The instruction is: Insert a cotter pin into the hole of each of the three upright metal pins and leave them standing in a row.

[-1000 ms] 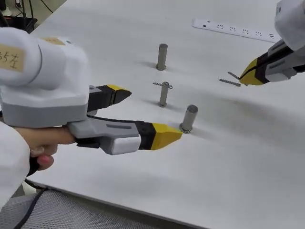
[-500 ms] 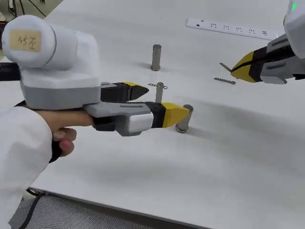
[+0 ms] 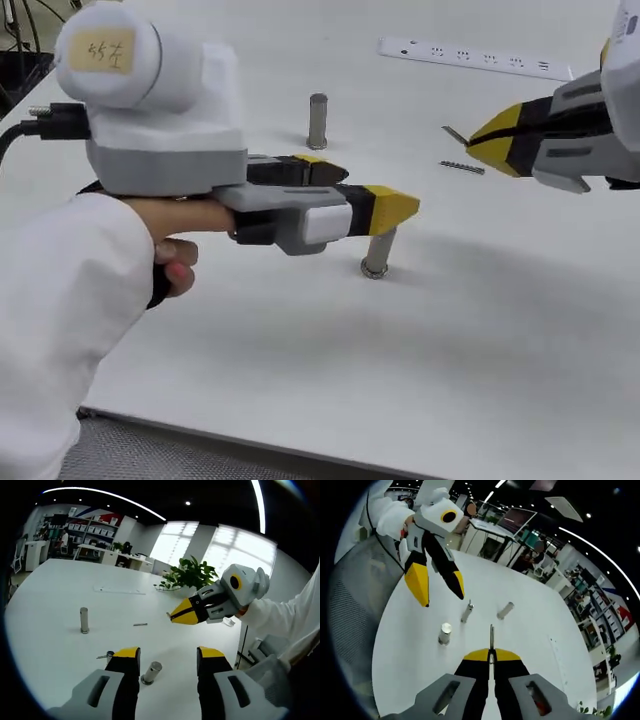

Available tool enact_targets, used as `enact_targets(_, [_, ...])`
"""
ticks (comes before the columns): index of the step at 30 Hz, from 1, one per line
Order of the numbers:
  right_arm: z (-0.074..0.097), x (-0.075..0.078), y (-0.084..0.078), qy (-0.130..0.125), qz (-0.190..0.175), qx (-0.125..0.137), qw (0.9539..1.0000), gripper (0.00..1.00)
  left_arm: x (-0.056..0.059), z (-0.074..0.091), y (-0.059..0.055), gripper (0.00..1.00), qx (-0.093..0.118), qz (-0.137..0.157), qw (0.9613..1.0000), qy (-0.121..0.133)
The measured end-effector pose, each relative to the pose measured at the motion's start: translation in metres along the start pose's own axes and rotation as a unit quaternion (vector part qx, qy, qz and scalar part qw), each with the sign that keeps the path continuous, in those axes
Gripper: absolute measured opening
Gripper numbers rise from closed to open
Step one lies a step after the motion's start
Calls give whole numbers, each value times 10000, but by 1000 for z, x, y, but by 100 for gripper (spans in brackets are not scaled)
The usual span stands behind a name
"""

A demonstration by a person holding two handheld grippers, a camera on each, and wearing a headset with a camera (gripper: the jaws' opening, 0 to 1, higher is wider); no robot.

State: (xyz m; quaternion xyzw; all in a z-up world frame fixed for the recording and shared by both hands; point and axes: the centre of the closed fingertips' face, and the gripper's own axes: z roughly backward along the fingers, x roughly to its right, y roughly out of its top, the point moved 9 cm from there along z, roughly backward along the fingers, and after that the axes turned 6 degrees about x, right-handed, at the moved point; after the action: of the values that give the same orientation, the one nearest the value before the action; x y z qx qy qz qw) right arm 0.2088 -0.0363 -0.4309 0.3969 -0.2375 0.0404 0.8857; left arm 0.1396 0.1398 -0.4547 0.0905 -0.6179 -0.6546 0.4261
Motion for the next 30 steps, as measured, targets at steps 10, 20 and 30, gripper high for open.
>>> enact_targets(10, [-2, -15, 8, -96, 189, 74, 9997, 0, -1, -16, 7, 34, -61, 68, 9998, -157])
enact_targets(20, [-6, -29, 17, -8, 421, 149, 9990, 0, 6, -22, 9, 27, -86, 110, 9996, -226])
enact_targets(30, [-9, -37, 22, 117, 627, 187, 9978, 0, 4, -23, 9, 14, -149, 162, 9992, -322])
